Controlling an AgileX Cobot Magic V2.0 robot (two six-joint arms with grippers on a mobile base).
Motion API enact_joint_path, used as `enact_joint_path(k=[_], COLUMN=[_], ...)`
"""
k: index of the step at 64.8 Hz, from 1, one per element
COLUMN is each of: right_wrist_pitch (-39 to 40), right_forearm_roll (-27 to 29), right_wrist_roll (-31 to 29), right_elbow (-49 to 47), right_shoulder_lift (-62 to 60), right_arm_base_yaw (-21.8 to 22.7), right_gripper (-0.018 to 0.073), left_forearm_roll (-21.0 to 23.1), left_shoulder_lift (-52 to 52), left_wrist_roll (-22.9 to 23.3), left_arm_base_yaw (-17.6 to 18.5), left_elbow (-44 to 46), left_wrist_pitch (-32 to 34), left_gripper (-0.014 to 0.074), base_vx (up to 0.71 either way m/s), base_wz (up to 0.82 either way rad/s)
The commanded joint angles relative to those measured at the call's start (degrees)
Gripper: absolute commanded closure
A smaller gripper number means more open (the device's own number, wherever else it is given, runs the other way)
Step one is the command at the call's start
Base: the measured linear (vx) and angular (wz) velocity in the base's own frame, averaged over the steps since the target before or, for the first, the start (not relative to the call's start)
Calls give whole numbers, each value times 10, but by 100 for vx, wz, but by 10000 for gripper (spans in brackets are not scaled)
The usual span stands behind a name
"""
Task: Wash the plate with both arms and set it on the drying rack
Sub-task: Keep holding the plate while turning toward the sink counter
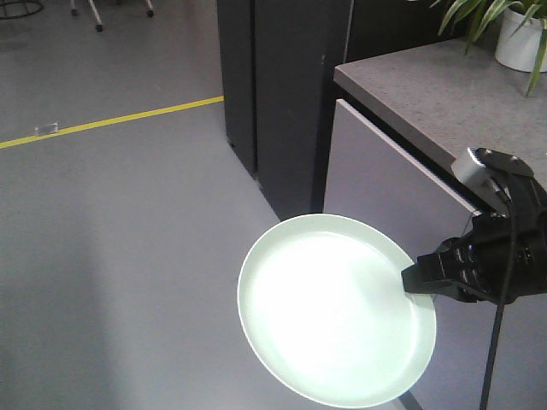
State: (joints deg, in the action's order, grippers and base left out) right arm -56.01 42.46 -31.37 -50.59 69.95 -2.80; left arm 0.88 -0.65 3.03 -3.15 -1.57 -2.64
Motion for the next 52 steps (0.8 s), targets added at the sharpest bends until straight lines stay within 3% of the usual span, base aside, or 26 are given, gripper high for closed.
enact_joint_path(k=[1,52], right_wrist_pitch=[8,8], right_forearm_roll=[28,28], right_wrist_roll=[-6,-6], right_elbow=[-15,-15], right_shoulder_lift=[-14,-14], right_arm_base_yaw=[1,1], right_gripper=[568,568], left_forearm_roll=[1,1], left_shoulder_lift=[-9,-9], left_wrist_roll=[5,5], left_arm_base_yaw=[1,1], left_elbow=[15,15], left_wrist_pitch=[40,40], left_gripper=[603,603], base_vx=[12,11], base_wz=[-38,-35])
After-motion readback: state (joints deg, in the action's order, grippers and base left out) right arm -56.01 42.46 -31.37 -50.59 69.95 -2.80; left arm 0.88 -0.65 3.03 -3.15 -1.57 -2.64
